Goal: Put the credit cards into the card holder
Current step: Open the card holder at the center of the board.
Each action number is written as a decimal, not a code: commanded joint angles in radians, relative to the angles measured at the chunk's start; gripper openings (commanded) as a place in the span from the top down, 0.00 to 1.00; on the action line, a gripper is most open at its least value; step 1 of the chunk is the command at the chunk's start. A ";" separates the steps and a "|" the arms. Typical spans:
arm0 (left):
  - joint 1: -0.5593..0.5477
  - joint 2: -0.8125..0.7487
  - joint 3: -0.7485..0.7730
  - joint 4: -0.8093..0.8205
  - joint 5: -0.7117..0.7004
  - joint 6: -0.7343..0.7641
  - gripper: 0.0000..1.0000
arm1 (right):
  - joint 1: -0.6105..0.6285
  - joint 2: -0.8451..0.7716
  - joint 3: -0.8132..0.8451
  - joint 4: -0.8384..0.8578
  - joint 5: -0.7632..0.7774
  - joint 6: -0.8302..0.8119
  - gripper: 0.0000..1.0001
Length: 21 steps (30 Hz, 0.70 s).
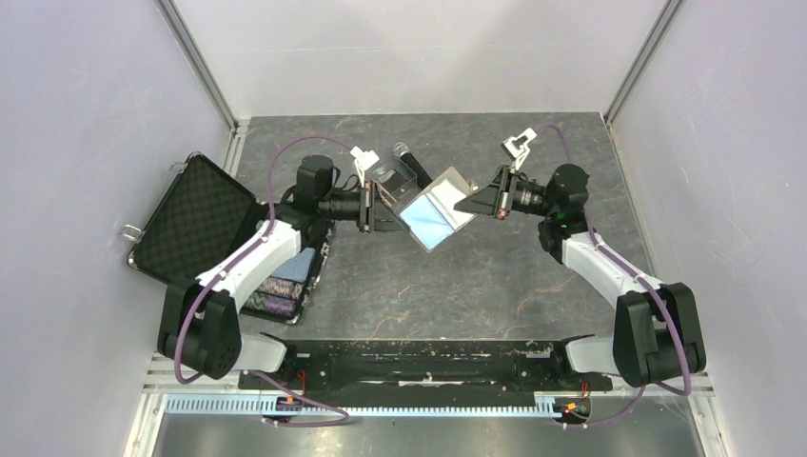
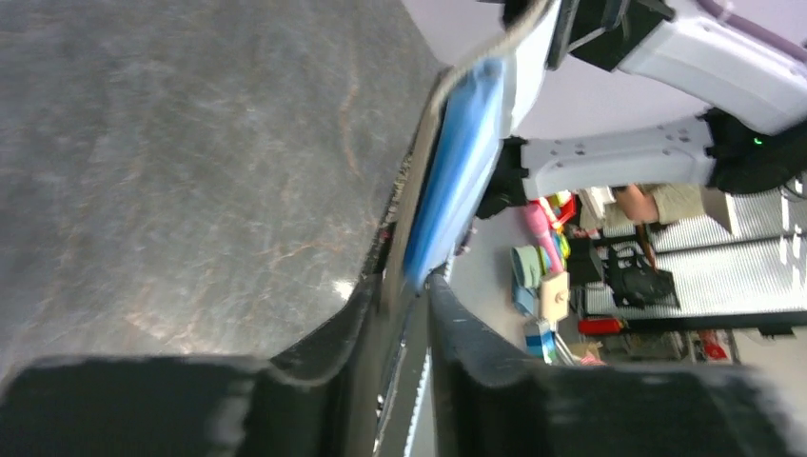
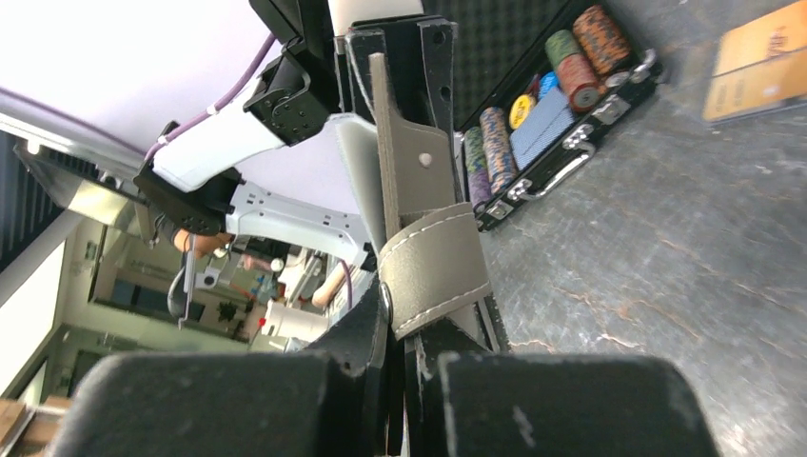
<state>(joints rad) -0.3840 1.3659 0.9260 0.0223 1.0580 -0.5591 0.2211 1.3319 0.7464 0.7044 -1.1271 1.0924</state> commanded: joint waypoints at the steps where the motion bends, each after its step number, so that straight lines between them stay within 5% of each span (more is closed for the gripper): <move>1: 0.058 0.003 0.075 -0.138 -0.097 0.089 0.59 | -0.077 -0.066 -0.022 -0.009 -0.017 -0.045 1.00; 5: 0.057 -0.012 0.150 -0.249 -0.146 0.161 0.37 | -0.077 -0.077 0.004 -0.420 0.111 -0.381 1.00; 8: 0.057 -0.023 0.165 -0.275 -0.166 0.173 0.32 | -0.077 -0.080 -0.041 -0.550 0.240 -0.463 1.00; 12: 0.052 -0.017 0.149 -0.273 -0.171 0.160 0.31 | -0.077 -0.096 -0.208 -0.426 0.365 -0.375 1.00; 17: 0.032 -0.015 0.115 -0.225 -0.159 0.128 0.33 | -0.078 -0.085 -0.475 -0.039 0.458 -0.158 1.00; 21: 0.013 -0.012 0.107 -0.206 -0.155 0.117 0.34 | -0.080 -0.094 -0.619 0.046 0.561 -0.115 1.00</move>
<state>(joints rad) -0.3534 1.3643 1.0409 -0.2291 0.8940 -0.4515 0.1436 1.2579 0.2024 0.5201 -0.6922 0.8940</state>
